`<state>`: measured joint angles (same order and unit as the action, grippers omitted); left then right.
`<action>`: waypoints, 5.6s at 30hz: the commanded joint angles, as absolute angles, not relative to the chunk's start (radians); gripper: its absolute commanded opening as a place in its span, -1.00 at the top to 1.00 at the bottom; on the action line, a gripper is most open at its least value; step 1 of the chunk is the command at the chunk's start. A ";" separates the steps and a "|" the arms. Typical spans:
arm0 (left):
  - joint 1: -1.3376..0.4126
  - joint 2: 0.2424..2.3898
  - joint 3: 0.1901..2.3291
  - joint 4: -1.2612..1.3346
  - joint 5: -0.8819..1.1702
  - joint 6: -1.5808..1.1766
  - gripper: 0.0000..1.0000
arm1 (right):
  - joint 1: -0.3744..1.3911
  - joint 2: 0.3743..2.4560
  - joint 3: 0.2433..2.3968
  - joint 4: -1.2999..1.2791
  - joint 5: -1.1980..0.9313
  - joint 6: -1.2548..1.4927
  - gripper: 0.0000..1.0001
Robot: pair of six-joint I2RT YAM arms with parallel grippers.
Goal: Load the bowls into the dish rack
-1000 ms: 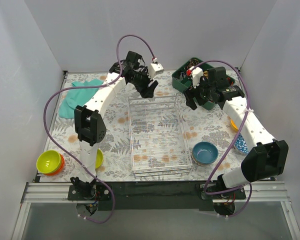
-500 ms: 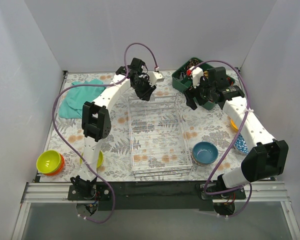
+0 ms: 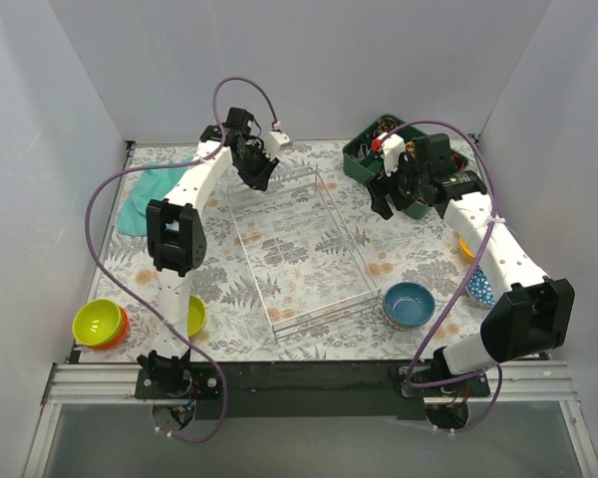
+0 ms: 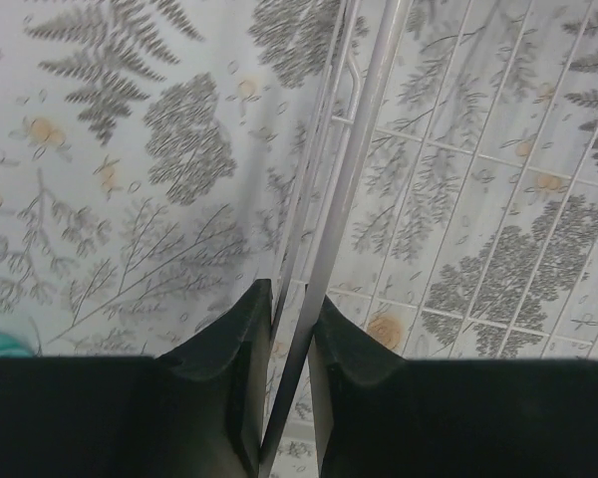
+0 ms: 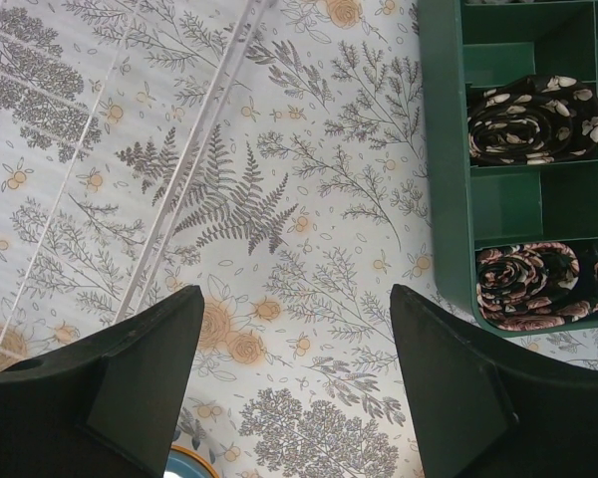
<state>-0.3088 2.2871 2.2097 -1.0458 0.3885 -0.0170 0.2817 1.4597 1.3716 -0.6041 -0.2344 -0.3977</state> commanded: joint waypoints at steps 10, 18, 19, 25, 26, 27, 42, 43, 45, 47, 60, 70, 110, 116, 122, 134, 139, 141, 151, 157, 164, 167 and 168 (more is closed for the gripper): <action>-0.179 2.247 2.252 -1.161 0.213 -0.485 1.00 | 0.279 1.483 1.394 -0.574 -0.241 -0.376 -0.68; -0.196 2.102 2.091 -1.131 0.068 -0.644 1.00 | 0.279 1.499 1.414 -0.572 -0.245 -0.364 -0.68; -0.196 2.086 2.077 -1.131 0.055 -0.662 1.00 | 0.279 1.499 1.416 -0.572 -0.244 -0.364 -0.68; -0.196 1.961 1.884 -1.147 0.014 -0.811 1.00 | 0.278 1.489 1.405 -0.572 -0.238 -0.360 -0.68; -0.196 1.951 1.855 -1.147 0.012 -0.825 1.00 | 0.281 1.488 1.399 -0.572 -0.241 -0.359 -0.68; -0.198 1.941 1.823 -1.147 0.014 -0.847 1.00 | 0.281 1.486 1.397 -0.574 -0.241 -0.359 -0.68; -0.198 1.933 1.841 -1.176 -0.002 -0.971 1.00 | 0.281 1.509 1.394 -0.563 -0.229 -0.353 -0.68; -0.198 1.921 1.812 -1.184 -0.002 -0.985 1.00 | 0.282 1.512 1.397 -0.561 -0.229 -0.353 -0.68; -0.198 1.885 1.780 -1.178 -0.002 -1.003 1.00 | 0.287 1.523 1.402 -0.563 -0.224 -0.354 -0.68; -0.198 1.893 1.779 -1.175 -0.009 -1.009 1.00 | 0.294 1.532 1.414 -0.563 -0.219 -0.356 -0.68; -0.201 1.869 1.818 -1.143 -0.002 -0.904 0.26 | 0.322 1.456 1.364 -0.563 -0.195 -0.379 -0.69; -0.181 1.614 1.827 -1.097 -0.144 -0.724 -0.96 | 0.375 1.378 1.351 -0.600 -0.196 -0.435 -0.71; 0.141 1.189 1.825 -0.874 -0.169 -0.689 -0.96 | 1.290 2.147 1.893 -0.477 -0.577 -1.062 -0.16; 0.155 1.160 1.787 -0.890 -0.158 -0.687 -0.96 | 1.302 2.204 1.919 -0.480 -0.558 -1.089 -0.16; 0.192 1.146 1.767 -0.897 -0.137 -0.699 -0.97 | 1.304 2.253 1.931 -0.482 -0.542 -1.097 -0.11; 0.270 1.117 1.736 -0.917 -0.051 -0.733 -0.96 | 1.308 2.284 1.913 -0.425 -0.499 -1.069 0.24; 0.295 1.106 1.732 -0.923 -0.018 -0.739 -0.96 | 1.312 2.260 1.885 -0.403 -0.479 -1.046 0.61; 0.296 1.104 1.735 -0.923 -0.012 -0.733 -0.96 | 1.316 2.243 1.869 -0.403 -0.469 -1.043 0.76; 0.295 1.117 1.825 -0.836 0.055 -0.729 -0.97 | 1.318 2.070 1.885 -0.475 -0.411 -0.974 0.97; 0.296 1.115 1.878 -0.705 0.100 -0.796 -0.96 | 1.261 1.897 1.890 -0.448 -0.442 -0.671 0.97; 0.295 1.265 1.962 -0.718 0.170 -0.946 -0.86 | 1.097 1.709 1.778 -0.250 -0.419 -0.218 0.97; 0.295 1.313 1.892 -0.716 0.303 -0.968 -0.76 | 0.965 1.668 1.721 -0.118 -0.455 0.024 0.97; 0.293 1.316 1.863 -0.706 0.334 -0.986 -0.75 | 0.907 1.664 1.712 -0.091 -0.475 0.052 0.97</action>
<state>0.2890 1.2533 1.9450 -0.6819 0.1780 -0.9039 1.0531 1.6939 1.7672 -0.2901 -0.4339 -0.2787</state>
